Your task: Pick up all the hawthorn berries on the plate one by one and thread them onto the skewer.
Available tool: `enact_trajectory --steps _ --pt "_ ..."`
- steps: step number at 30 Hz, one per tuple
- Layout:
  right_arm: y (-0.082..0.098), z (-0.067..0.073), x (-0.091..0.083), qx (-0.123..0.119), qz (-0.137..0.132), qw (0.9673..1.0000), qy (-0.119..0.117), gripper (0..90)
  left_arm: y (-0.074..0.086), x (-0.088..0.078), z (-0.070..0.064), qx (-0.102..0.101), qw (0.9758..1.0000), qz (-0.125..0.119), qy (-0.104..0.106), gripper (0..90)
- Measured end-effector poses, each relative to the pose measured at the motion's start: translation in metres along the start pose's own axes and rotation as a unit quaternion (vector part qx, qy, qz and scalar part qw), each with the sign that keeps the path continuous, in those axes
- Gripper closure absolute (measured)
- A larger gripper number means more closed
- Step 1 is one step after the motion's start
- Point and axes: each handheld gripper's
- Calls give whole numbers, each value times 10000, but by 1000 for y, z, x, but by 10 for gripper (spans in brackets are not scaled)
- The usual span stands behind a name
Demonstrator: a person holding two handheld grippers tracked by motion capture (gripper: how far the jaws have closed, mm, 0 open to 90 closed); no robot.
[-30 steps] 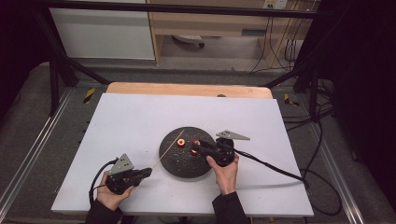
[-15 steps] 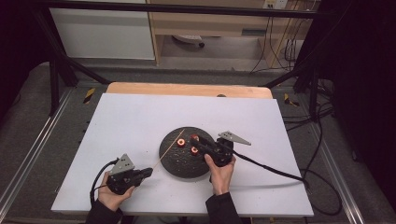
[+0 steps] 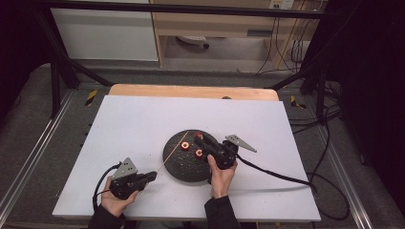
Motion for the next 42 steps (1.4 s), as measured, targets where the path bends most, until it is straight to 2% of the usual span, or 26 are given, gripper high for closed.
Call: enact_trajectory --steps 13,18,28,42 --pt "1 -1 5 48 -580 9981 207 609 1 3 -4 -33 10000 17 47 883" --pt "0 -3 8 80 -717 9971 229 609 1 5 -6 -75 9999 13 77 883" --pt "0 -4 10 92 -902 9956 243 609 1 9 -13 -62 9998 31 175 883" --pt "1 -4 11 76 -975 9950 222 609 1 14 -19 -61 9997 50 241 883"
Point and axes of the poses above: each handheld gripper's, and its own axes: x roughly forward along the jaws, y roughly out of its underside, z roughly to its left, and after that the axes turned 13 degrees about -x, right-handed
